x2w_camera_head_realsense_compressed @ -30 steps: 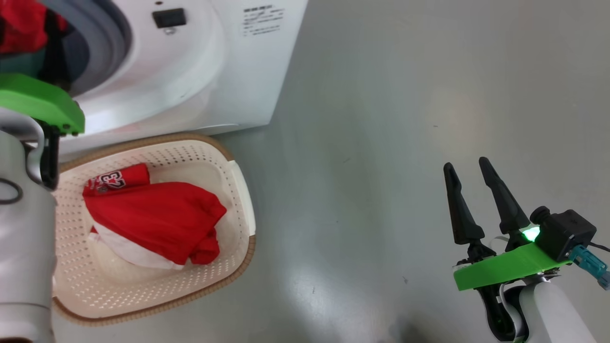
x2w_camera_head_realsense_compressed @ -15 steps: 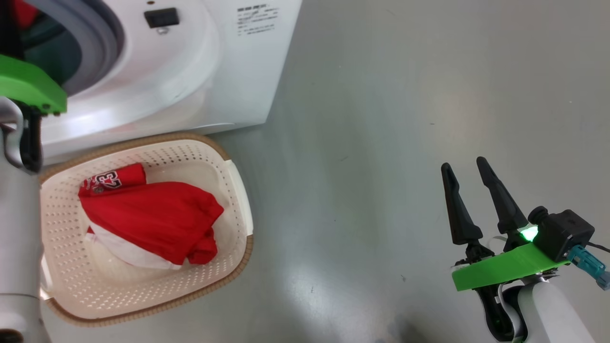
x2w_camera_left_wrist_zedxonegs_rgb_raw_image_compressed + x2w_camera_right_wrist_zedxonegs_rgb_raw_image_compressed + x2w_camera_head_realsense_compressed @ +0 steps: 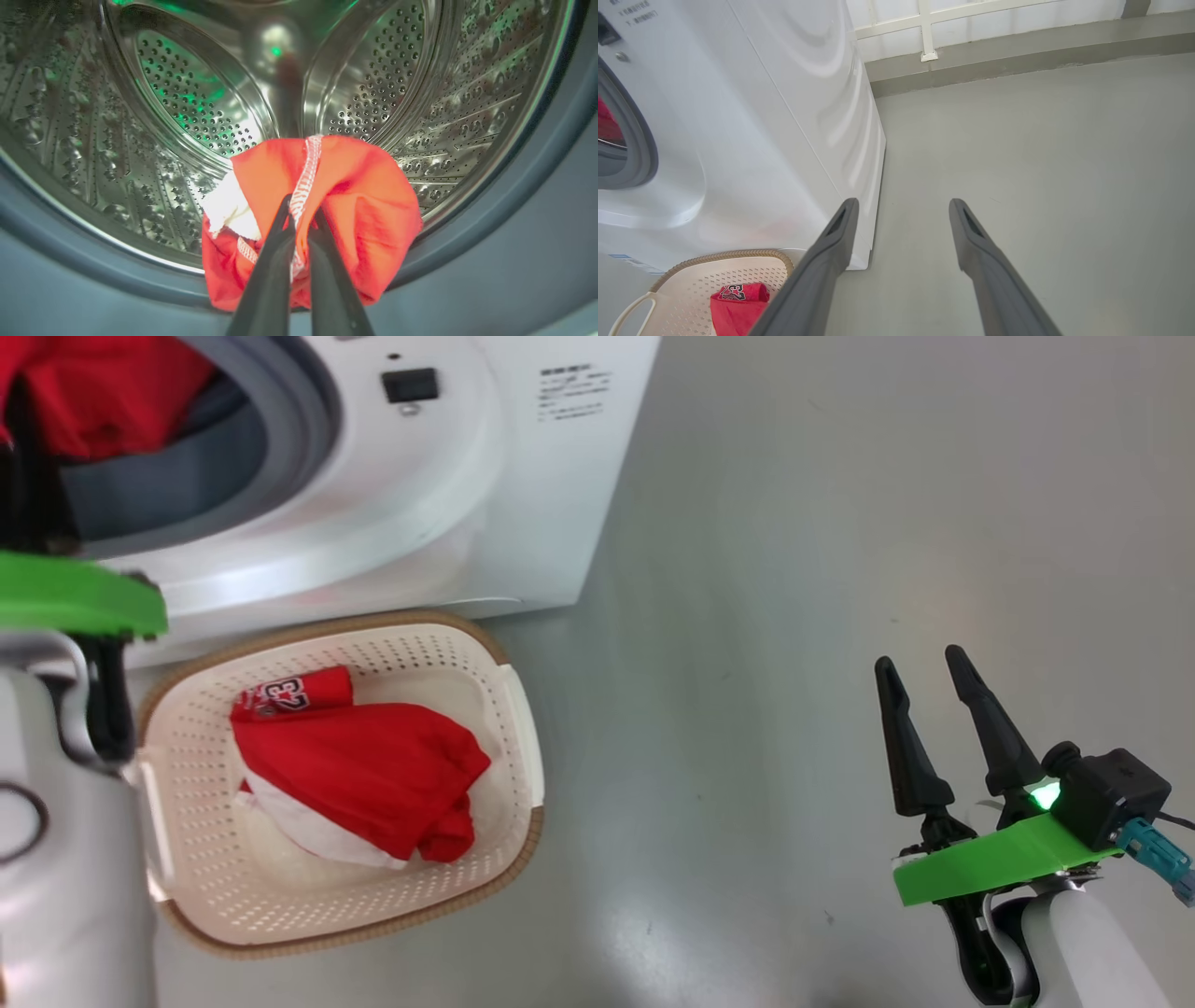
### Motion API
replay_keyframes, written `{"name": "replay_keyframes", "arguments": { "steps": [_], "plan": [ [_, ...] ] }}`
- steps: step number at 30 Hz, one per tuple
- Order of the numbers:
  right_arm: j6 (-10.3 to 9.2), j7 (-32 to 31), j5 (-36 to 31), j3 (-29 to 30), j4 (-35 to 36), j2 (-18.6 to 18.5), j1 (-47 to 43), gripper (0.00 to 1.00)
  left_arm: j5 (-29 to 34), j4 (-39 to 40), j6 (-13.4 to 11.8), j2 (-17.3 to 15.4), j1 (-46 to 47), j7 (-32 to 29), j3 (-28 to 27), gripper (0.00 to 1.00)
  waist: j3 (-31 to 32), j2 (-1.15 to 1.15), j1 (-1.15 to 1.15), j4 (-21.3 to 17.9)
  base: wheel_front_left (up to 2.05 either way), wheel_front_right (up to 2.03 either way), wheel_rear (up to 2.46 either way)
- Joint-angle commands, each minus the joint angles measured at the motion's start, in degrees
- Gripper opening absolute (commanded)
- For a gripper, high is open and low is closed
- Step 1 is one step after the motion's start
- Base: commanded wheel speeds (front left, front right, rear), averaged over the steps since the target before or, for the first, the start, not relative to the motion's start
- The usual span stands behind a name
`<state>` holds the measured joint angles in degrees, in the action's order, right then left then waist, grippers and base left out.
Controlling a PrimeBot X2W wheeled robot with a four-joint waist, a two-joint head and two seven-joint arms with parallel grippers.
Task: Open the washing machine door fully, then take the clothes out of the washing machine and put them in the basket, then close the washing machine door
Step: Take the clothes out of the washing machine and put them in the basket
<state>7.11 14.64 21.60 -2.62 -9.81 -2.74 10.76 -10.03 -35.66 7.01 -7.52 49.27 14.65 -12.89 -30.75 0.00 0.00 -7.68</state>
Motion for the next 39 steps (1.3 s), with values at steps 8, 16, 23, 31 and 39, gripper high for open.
{"name": "replay_keyframes", "arguments": {
  "steps": [8,16,23,31,39],
  "plan": [
    [0.37,0.36,-1.09,-0.49,0.50,-0.14,-2.47,1.00,1.15,11.83,0.36,2.37,-11.90,0.35,-4.91,0.00,4.08,0.00,0.00,4.11,0.00,0.00,0.00],
    [0.37,0.36,-1.60,-0.46,0.43,-0.14,-3.52,1.00,-0.38,24.66,0.45,4.45,-21.36,0.35,-4.20,0.00,5.57,0.00,0.00,5.71,0.00,0.00,0.00],
    [0.37,0.36,-1.59,-0.54,0.37,-0.16,-3.72,1.00,-4.84,35.49,0.06,4.62,-26.49,0.35,-3.95,0.00,5.67,0.00,0.00,5.89,0.00,0.00,0.00],
    [0.37,0.36,-1.36,-0.71,0.26,-0.15,-3.42,1.00,-6.93,42.82,-2.67,4.63,-30.96,0.35,-0.93,0.00,5.08,0.00,0.00,5.30,0.00,0.00,0.00],
    [0.37,0.36,-0.87,-1.07,0.57,-0.15,-2.51,1.00,-7.37,30.26,-3.52,4.64,-33.20,0.35,4.63,0.00,2.73,0.00,0.00,4.83,0.00,0.00,0.00]
  ]
}}
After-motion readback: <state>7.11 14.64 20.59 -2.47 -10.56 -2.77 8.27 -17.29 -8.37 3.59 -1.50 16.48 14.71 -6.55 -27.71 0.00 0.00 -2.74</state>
